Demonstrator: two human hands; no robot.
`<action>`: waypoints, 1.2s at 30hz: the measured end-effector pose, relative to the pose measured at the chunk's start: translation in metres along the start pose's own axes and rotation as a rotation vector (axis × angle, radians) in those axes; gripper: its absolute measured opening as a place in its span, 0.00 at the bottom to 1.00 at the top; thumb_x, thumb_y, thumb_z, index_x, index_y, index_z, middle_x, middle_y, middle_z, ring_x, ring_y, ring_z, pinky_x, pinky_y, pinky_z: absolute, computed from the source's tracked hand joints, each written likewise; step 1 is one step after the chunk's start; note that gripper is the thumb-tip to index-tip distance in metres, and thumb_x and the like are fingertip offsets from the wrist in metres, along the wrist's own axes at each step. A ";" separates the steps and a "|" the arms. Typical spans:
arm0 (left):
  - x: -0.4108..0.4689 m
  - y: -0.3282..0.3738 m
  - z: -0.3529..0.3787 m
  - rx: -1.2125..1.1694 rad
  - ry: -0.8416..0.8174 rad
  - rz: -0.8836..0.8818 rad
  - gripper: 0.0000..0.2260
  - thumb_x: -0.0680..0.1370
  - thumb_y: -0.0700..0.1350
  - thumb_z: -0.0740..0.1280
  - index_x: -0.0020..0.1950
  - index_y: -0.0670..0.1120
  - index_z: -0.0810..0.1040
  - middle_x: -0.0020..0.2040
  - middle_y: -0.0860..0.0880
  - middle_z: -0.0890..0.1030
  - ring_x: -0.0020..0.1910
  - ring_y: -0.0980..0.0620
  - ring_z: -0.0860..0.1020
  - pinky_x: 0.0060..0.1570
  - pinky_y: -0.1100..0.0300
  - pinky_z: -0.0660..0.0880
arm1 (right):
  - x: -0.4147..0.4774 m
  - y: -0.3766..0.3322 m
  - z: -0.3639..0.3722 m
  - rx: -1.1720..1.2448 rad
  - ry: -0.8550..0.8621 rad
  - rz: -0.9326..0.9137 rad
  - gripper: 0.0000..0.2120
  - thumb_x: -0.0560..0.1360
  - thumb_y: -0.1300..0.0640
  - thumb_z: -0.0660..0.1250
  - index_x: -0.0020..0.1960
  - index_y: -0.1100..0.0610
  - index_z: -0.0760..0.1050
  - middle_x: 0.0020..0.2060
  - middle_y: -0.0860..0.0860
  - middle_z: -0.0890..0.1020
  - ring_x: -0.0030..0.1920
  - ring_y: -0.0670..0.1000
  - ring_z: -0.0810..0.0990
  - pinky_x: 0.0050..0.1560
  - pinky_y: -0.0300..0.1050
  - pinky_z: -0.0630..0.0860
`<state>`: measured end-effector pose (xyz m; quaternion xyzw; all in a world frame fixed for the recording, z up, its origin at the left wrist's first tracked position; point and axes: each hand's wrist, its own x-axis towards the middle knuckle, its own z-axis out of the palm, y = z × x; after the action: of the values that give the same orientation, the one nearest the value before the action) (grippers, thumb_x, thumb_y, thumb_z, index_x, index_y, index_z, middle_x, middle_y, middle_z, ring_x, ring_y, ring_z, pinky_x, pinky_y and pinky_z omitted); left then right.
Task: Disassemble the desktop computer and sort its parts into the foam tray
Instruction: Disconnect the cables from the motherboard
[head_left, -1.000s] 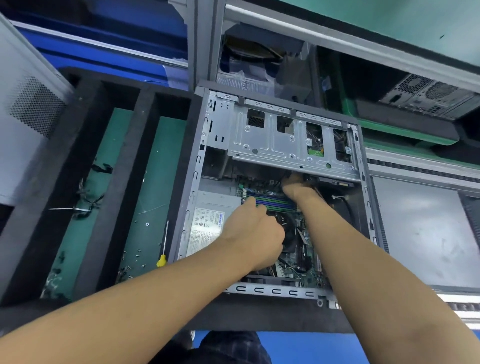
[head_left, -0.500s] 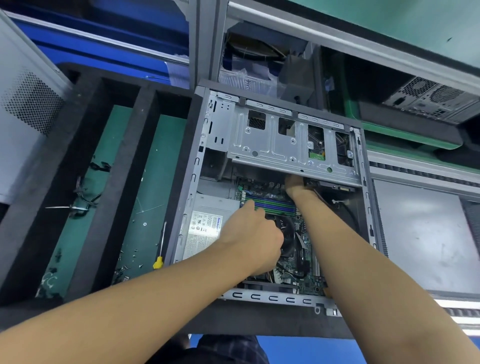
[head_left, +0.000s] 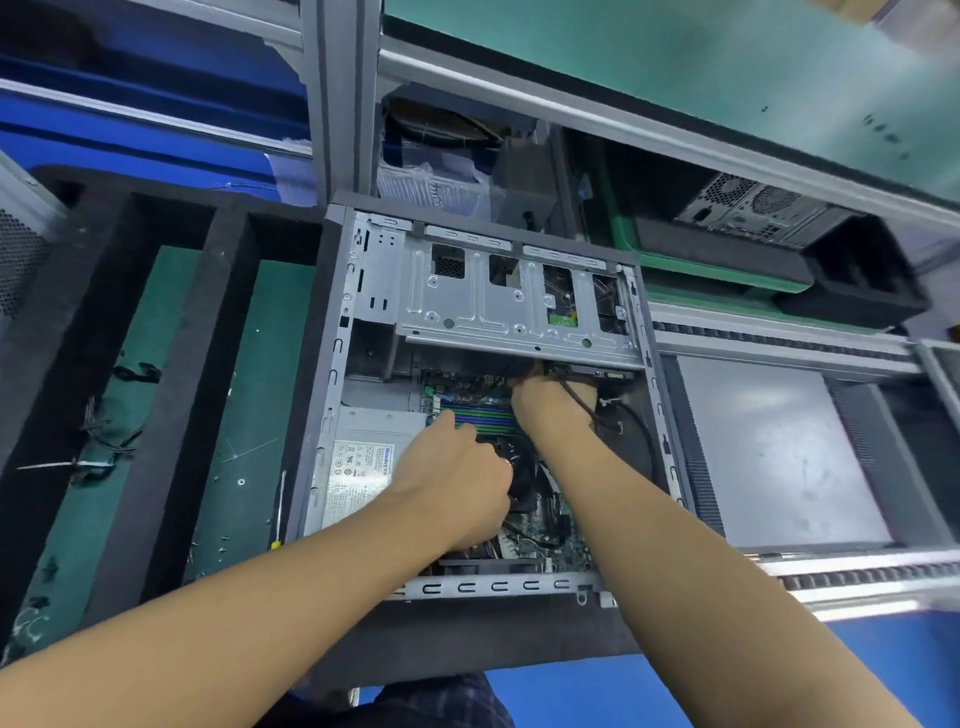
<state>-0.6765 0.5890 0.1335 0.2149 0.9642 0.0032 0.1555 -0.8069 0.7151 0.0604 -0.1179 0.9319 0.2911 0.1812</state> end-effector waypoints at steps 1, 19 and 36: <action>0.000 0.000 0.001 0.000 0.012 -0.003 0.13 0.81 0.50 0.55 0.44 0.50 0.77 0.42 0.50 0.81 0.43 0.47 0.71 0.52 0.50 0.66 | -0.001 0.001 0.000 0.017 0.003 -0.019 0.16 0.79 0.60 0.58 0.65 0.54 0.75 0.52 0.47 0.82 0.56 0.53 0.79 0.47 0.48 0.68; 0.006 0.000 0.013 0.035 0.087 0.000 0.14 0.80 0.52 0.53 0.35 0.52 0.61 0.43 0.48 0.82 0.40 0.46 0.67 0.46 0.49 0.59 | -0.032 0.036 0.013 0.267 0.323 0.147 0.08 0.69 0.67 0.68 0.39 0.55 0.81 0.38 0.56 0.83 0.43 0.58 0.80 0.49 0.49 0.74; 0.007 0.001 0.015 0.079 0.105 -0.008 0.14 0.80 0.54 0.53 0.37 0.52 0.70 0.39 0.51 0.80 0.38 0.48 0.67 0.44 0.50 0.56 | -0.058 0.020 0.013 0.363 0.127 -0.113 0.20 0.76 0.66 0.62 0.68 0.61 0.68 0.62 0.58 0.73 0.62 0.60 0.73 0.56 0.54 0.74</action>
<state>-0.6779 0.5919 0.1173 0.2165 0.9712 -0.0242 0.0961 -0.7568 0.7450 0.0842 -0.1534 0.9706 0.0997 0.1564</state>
